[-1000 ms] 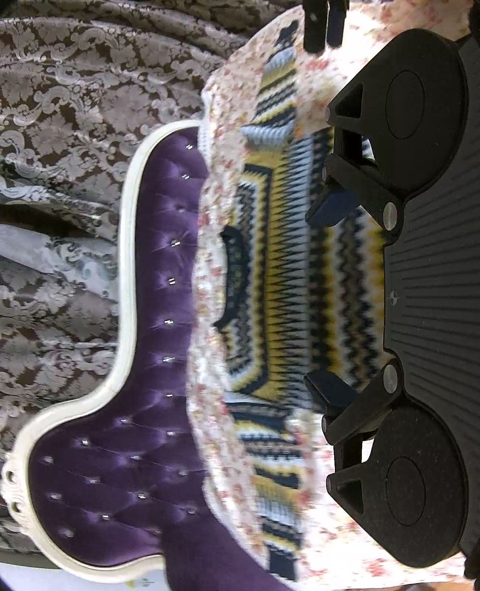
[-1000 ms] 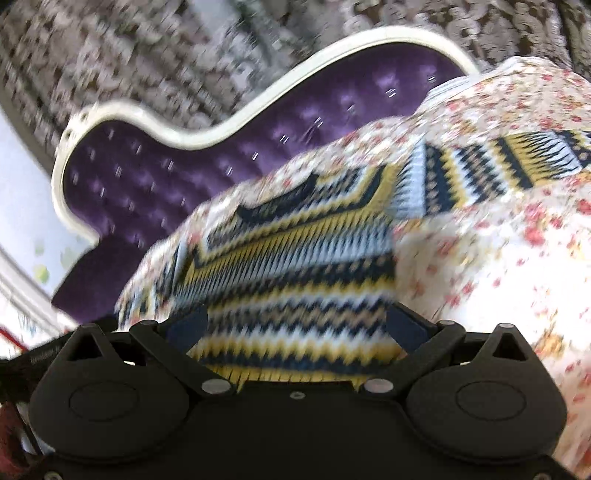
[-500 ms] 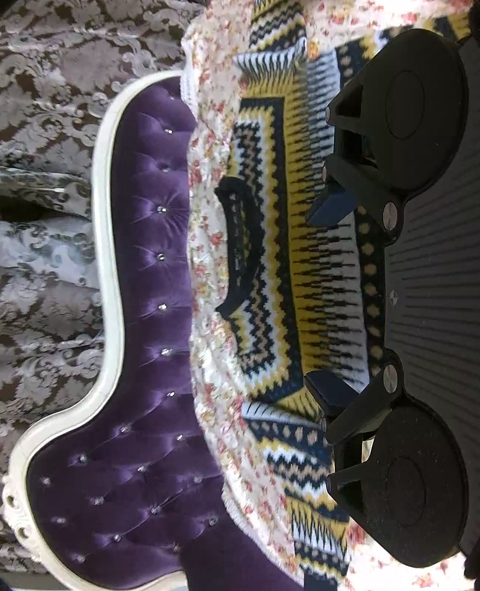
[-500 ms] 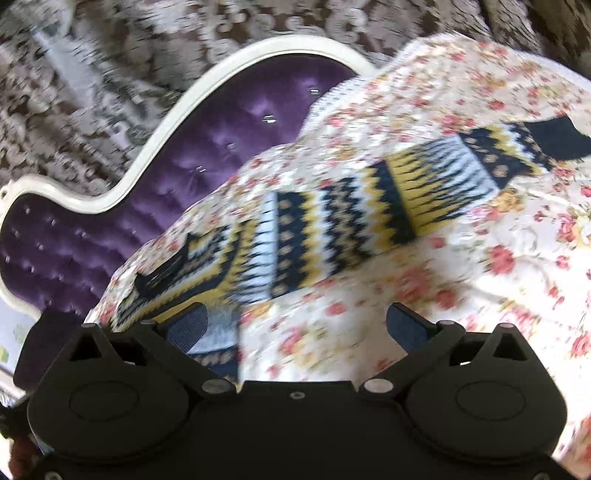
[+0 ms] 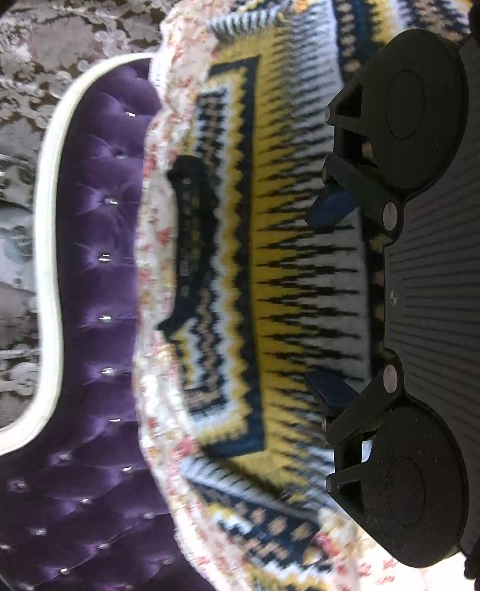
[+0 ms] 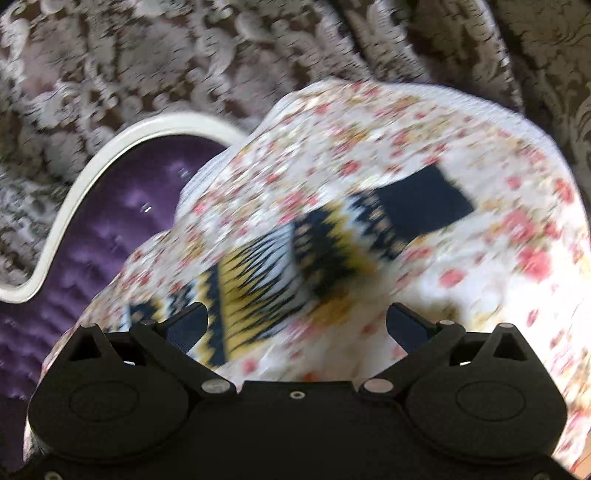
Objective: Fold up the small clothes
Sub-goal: 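Move the right gripper to the sleeve cuff nearest it and grasp it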
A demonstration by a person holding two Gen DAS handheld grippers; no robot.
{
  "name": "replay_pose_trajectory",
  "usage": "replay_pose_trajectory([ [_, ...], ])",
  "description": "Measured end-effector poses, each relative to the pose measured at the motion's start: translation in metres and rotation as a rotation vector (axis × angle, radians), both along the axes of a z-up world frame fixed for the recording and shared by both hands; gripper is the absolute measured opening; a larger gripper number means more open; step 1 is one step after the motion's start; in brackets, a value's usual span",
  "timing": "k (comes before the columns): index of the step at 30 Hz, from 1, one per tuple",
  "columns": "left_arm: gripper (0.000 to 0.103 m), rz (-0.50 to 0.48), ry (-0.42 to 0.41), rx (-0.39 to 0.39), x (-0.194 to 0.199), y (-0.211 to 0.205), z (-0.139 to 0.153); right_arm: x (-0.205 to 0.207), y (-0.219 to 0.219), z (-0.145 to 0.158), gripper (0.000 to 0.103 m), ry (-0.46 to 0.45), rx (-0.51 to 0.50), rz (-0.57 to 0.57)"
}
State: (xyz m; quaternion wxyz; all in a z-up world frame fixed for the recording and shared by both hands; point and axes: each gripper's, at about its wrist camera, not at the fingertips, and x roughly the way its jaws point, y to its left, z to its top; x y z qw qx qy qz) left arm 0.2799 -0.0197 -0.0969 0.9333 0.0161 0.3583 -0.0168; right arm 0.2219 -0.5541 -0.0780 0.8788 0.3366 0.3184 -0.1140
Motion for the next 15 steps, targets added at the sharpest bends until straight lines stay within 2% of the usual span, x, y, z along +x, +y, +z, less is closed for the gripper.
replay_pose_trajectory([
  [5,0.092,0.001,-0.049,0.023,-0.007,-0.003,-0.006,0.012,-0.021,-0.015,0.103,0.008,0.063,-0.057],
  [13,0.099,0.016,-0.055,0.01,-0.005,0.0,-0.011,0.026,-0.043,-0.027,0.103,-0.083,0.106,-0.135],
  [15,0.1,0.019,-0.059,0.008,-0.005,0.0,-0.012,0.03,-0.045,-0.027,0.098,-0.078,0.093,-0.148],
])
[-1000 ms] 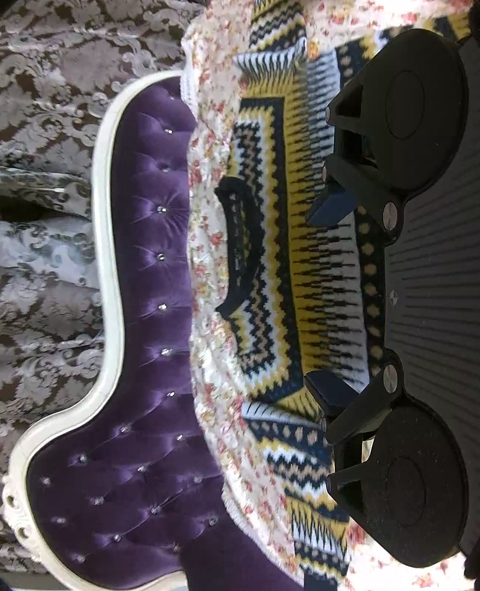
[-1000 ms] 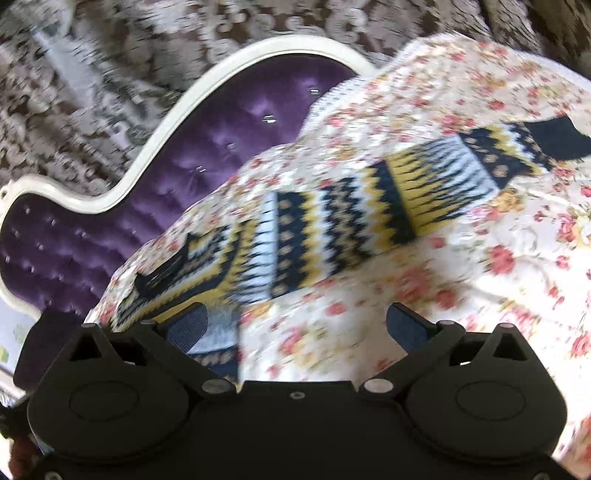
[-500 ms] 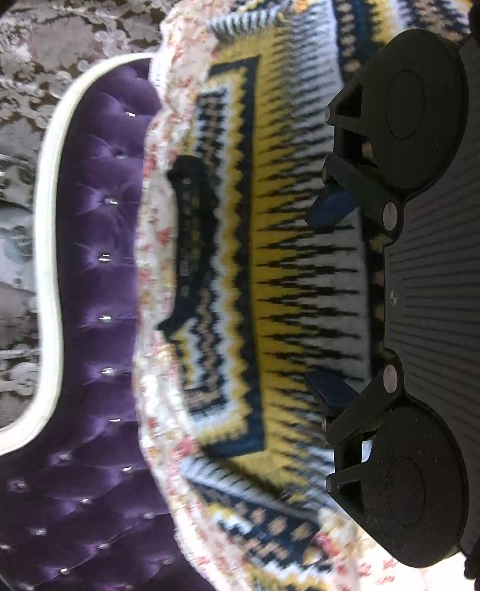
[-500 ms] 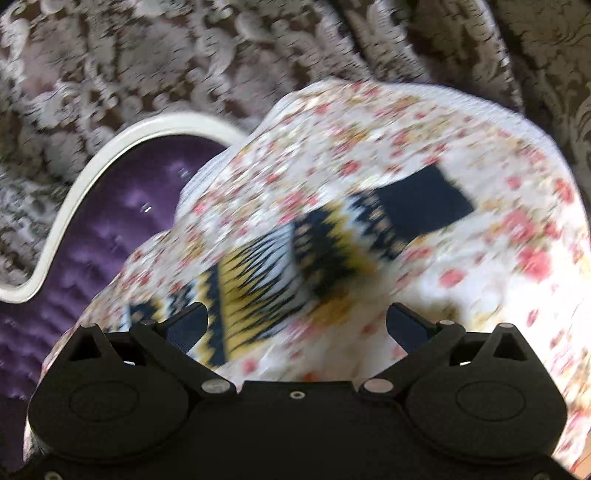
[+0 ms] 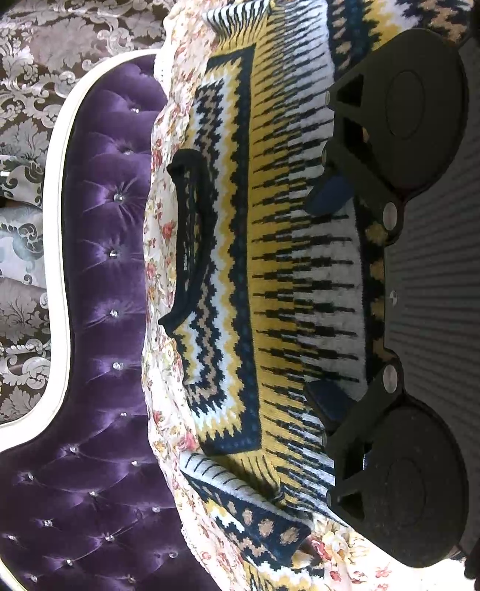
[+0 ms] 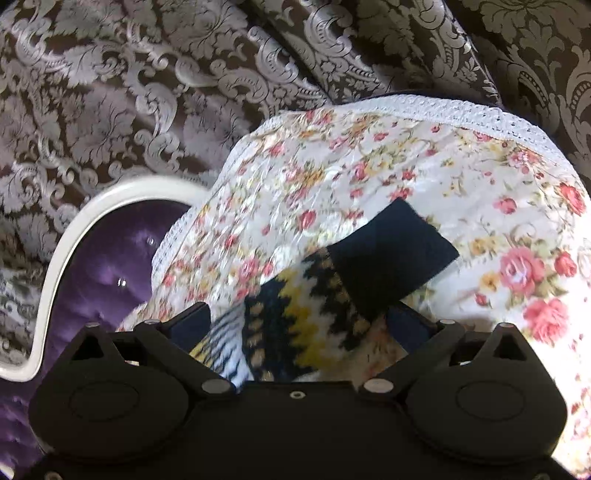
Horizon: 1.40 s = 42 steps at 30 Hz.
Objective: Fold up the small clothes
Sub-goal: 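Move the right gripper to the sleeve cuff nearest it and grasp it, then lift the sleeve with the right gripper and fold it across the sweater body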
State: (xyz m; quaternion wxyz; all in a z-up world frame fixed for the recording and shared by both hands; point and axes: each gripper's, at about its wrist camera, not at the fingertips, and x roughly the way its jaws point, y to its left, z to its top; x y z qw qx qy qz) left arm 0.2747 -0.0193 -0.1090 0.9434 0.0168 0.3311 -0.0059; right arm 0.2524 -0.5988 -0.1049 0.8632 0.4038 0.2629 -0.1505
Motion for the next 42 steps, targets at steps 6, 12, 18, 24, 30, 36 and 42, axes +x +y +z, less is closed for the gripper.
replay_pose_trajectory([
  [6,0.101,0.002,-0.007,0.001,-0.001,0.0,-0.002,0.012,0.0,0.004,0.014,0.144,-0.146,-0.026],
  [12,0.101,0.002,-0.004,0.004,0.0,0.0,-0.002,0.01,0.016,0.034,0.012,0.126,-0.227,-0.003],
  [18,0.102,0.003,-0.004,0.006,0.001,0.0,-0.002,0.024,0.077,0.117,0.012,-0.016,-0.311,0.157],
  [24,0.101,-0.001,0.002,-0.003,0.001,0.001,0.0,0.053,0.189,0.183,0.012,-0.146,-0.367,0.387],
  [30,0.097,-0.003,0.079,-0.14,-0.005,0.026,0.022,0.077,0.315,0.201,0.012,-0.234,-0.349,0.603],
  [36,0.097,0.053,0.051,-0.156,-0.032,0.069,0.044,0.094,0.429,0.176,0.012,-0.263,-0.301,0.791],
  [42,0.097,0.109,0.068,-0.153,-0.048,0.114,0.052,0.105,0.524,0.12,0.012,-0.196,-0.301,0.901],
])
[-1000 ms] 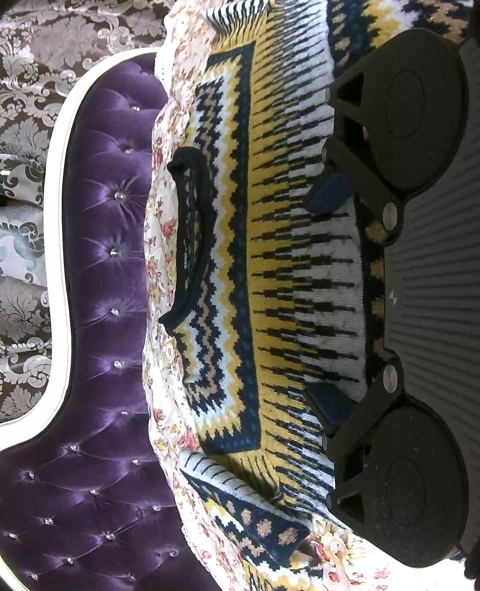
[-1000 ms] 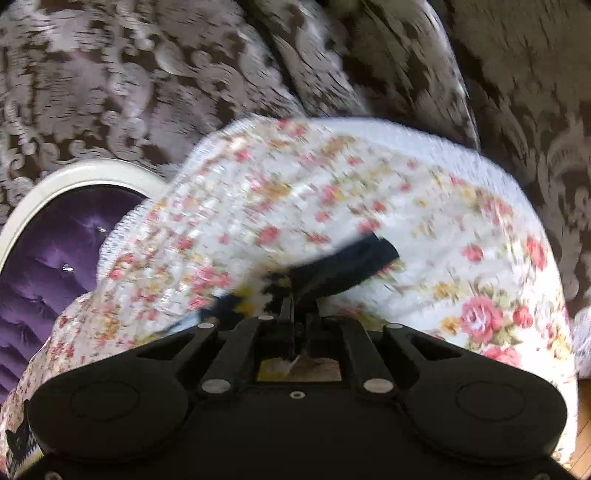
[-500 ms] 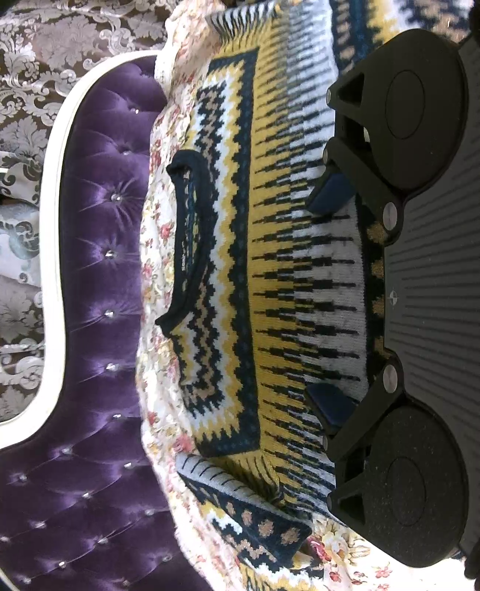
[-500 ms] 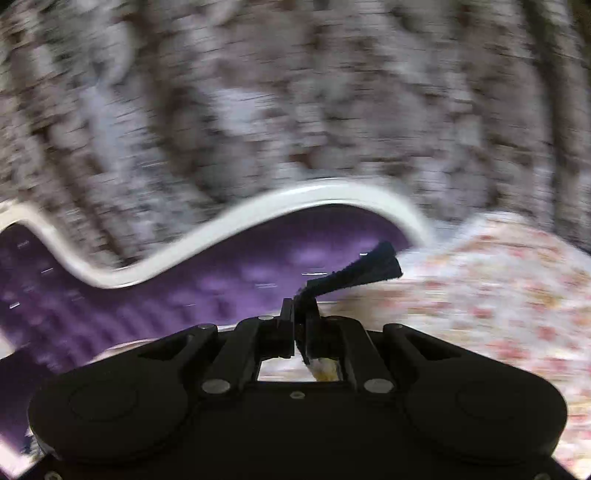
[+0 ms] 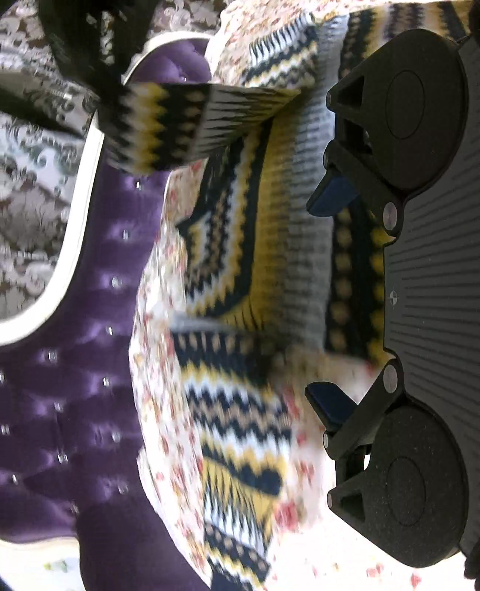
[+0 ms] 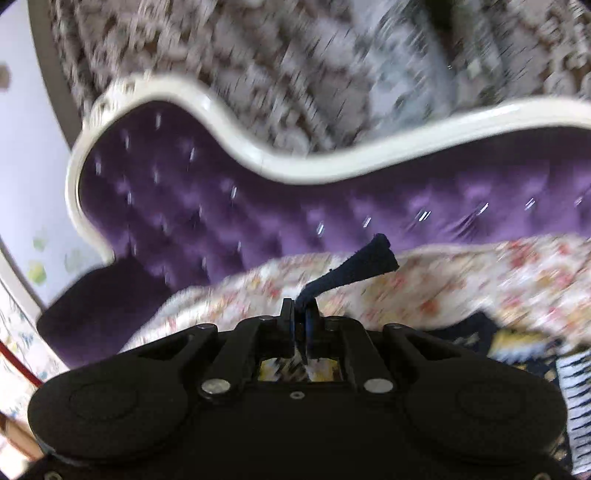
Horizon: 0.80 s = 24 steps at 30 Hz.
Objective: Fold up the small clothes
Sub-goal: 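Lift the sleeve with the right gripper and fold it across the sweater body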
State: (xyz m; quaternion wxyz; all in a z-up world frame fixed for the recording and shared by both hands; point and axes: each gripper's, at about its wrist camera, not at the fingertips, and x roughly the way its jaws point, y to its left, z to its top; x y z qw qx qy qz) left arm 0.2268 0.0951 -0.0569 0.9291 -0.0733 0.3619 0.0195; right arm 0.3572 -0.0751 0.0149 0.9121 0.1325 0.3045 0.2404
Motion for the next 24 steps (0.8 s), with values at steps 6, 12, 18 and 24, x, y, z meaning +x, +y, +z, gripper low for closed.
replay_pose_trajectory([
  [6,0.097,0.029,0.019,-0.016,-0.012,0.028,-0.002,0.0,0.044,-0.051,0.02,0.059,-0.072,0.027],
  [12,0.097,0.023,0.014,0.0,-0.015,0.033,0.002,-0.015,0.039,-0.062,0.077,0.055,-0.049,0.104],
  [18,0.097,-0.007,-0.026,0.025,-0.009,0.02,0.016,-0.028,-0.021,-0.042,0.078,-0.012,-0.03,0.079],
  [24,0.098,-0.072,-0.05,0.066,0.013,-0.015,0.025,-0.037,-0.104,-0.044,0.084,0.0,-0.042,-0.065],
])
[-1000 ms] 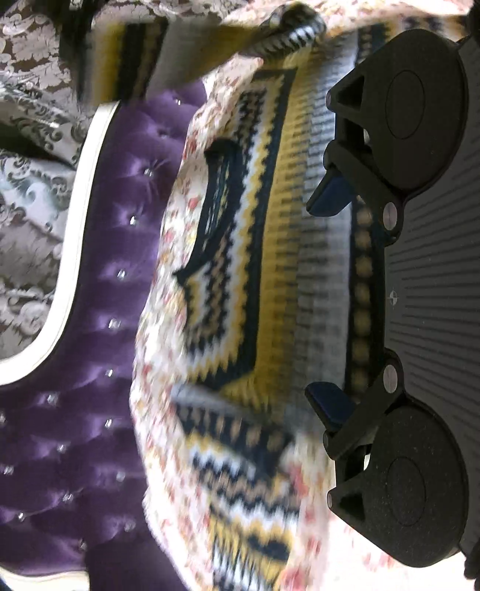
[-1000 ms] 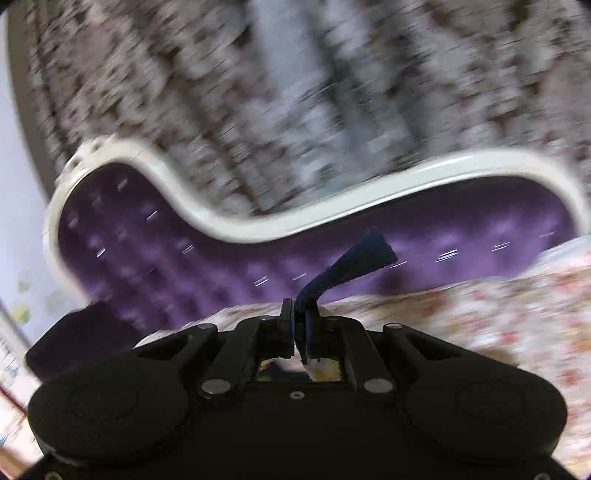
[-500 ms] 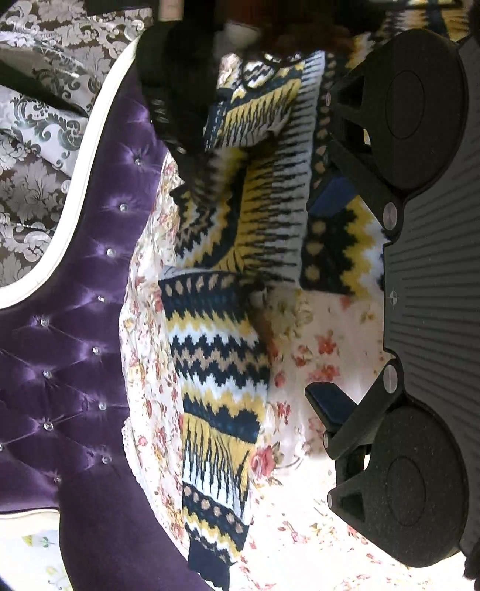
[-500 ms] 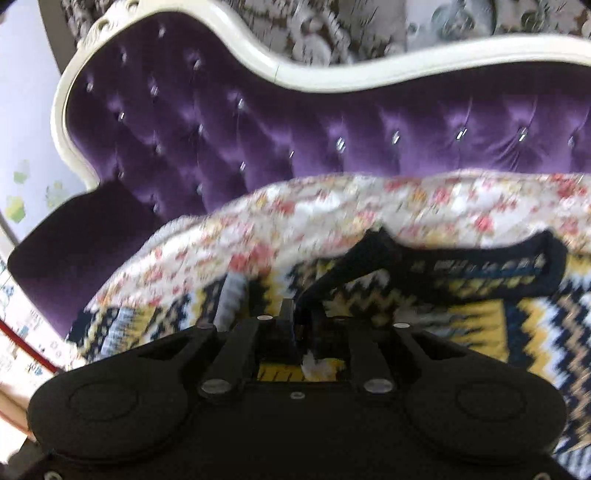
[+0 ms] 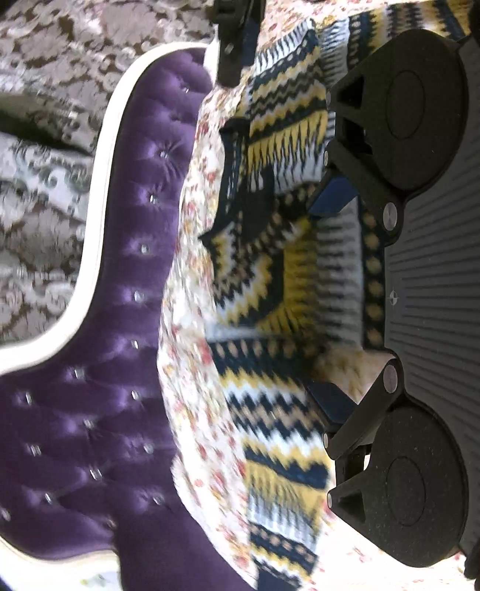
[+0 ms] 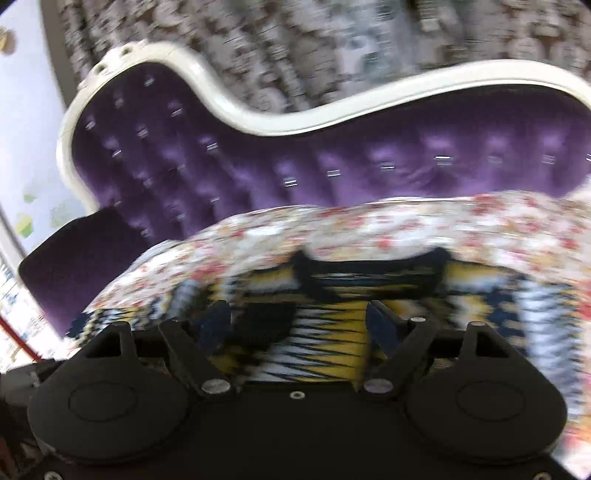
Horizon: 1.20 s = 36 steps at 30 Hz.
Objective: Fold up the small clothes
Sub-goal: 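Lift the sleeve with the right gripper and fold it across the sweater body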
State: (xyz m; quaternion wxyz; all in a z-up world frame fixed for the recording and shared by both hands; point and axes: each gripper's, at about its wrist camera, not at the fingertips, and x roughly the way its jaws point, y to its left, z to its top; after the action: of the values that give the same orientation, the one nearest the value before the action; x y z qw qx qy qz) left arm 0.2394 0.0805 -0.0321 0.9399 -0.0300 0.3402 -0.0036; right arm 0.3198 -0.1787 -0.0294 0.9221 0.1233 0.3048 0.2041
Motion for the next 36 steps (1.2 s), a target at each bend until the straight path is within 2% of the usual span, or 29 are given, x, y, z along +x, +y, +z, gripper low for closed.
replay_pose_trajectory([
  [1,0.098,-0.014,-0.002,0.012,0.004,-0.008,0.0,-0.003,-0.013,-0.003,0.086,0.009,0.003,-0.027],
  [3,0.098,-0.037,-0.006,0.042,0.012,-0.023,-0.003,-0.009,-0.038,-0.01,0.1,0.028,0.016,-0.086],
  [4,0.098,-0.047,-0.007,0.06,0.015,-0.029,-0.005,-0.011,-0.049,-0.014,0.102,0.04,0.021,-0.115],
  [9,0.098,-0.087,0.001,0.158,0.031,-0.057,-0.016,-0.016,-0.09,-0.031,0.103,0.069,0.0,-0.279],
  [11,0.098,-0.1,0.012,0.194,0.037,-0.064,-0.021,-0.012,-0.102,-0.037,0.103,0.121,0.009,-0.321],
  [14,0.098,-0.09,0.019,0.232,0.046,-0.07,-0.028,0.001,-0.112,-0.038,0.103,0.22,0.019,-0.333],
  [18,0.098,-0.07,0.023,0.254,0.059,-0.075,-0.033,0.0,-0.12,-0.038,0.103,0.232,0.075,-0.359],
  [26,0.098,-0.003,0.051,0.298,0.081,-0.07,-0.042,-0.001,-0.121,-0.039,0.103,0.245,0.086,-0.349],
  [29,0.098,0.058,0.074,0.273,0.086,-0.053,-0.045,-0.001,-0.126,-0.037,0.103,0.241,0.094,-0.368],
  [32,0.098,0.116,0.103,0.183,0.089,-0.032,-0.046,-0.003,-0.133,-0.035,0.103,0.235,0.1,-0.397],
  [36,0.098,0.162,0.13,0.059,0.089,-0.013,-0.045,-0.003,-0.136,-0.033,0.103,0.227,0.054,-0.424],
])
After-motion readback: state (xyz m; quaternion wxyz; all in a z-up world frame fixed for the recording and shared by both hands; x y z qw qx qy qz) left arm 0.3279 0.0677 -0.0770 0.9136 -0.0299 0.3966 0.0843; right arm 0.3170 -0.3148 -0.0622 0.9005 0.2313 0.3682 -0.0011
